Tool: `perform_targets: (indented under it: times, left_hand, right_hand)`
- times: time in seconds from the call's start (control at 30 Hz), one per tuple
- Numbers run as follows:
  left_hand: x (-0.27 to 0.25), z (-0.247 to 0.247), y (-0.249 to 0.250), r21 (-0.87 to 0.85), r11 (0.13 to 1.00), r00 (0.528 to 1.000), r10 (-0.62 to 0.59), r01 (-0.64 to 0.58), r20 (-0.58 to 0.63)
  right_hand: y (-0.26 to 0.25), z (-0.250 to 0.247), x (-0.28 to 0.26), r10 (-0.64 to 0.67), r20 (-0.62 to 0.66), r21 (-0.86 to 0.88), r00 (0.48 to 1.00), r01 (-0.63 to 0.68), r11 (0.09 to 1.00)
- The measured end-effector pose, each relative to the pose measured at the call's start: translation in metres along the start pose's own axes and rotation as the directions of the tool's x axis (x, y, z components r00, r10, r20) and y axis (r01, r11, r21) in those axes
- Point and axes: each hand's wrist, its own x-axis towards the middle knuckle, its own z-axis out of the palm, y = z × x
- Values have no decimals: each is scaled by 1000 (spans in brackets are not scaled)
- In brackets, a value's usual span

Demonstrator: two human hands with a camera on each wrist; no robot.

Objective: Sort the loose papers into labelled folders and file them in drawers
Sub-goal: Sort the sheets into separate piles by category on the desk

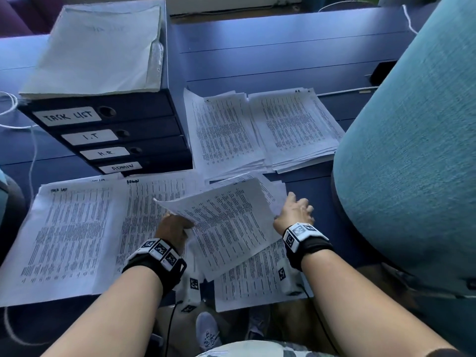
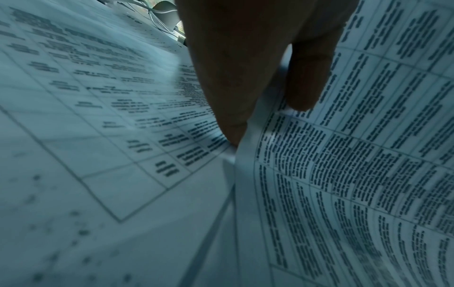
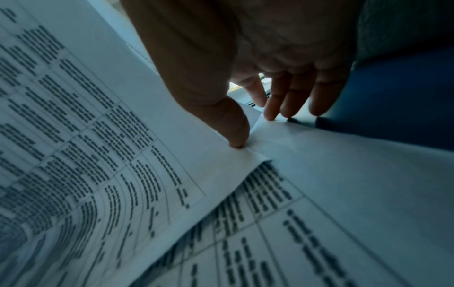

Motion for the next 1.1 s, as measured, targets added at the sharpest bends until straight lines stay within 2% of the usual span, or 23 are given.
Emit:
perform_targets:
  times: [0.2,0.33,0.5,0.6,0.73,0.83,0.9,1.0,1.1]
  left_hand:
    - [-10,8,6,-135,991,1000,-24,23,-3]
    - [-22,11,10,-200,978,996,76,-64,53]
    - [-24,12,21,-207,936,959,276,-285,-69]
    - [-27,9,36,-304,871,922,362,-387,-137]
    - [-21,-7,44,-392,812,901,372,-433,-225]
    - [-18,-17,41,-403,826,916,321,-394,-239]
    - [-19,-19,37,-351,869,931,278,-349,-236]
    - [-17,-23,25,-133,956,950,232,-262,-207]
    - [-10,-26,15,111,984,977,155,-140,-147]
  right_hand:
    - [0,-2,5,52,59,81,997,-57,995]
    - [-1,1,3,47,24,67,999,-49,997]
    - [1,2,2,1,-82,50,997,3,999]
    - [-1,-3,2,-31,6,-33,1000,31,999]
    - [-10,0,-3,-41,67,-169,997,51,984]
    - [-14,0,-3,-19,73,-160,997,30,987]
    - [-15,-3,-1,9,88,-144,996,3,990]
    - [-16,-2,1,15,111,-83,994,-6,997]
    - [-12,1,0,-23,81,83,996,17,996]
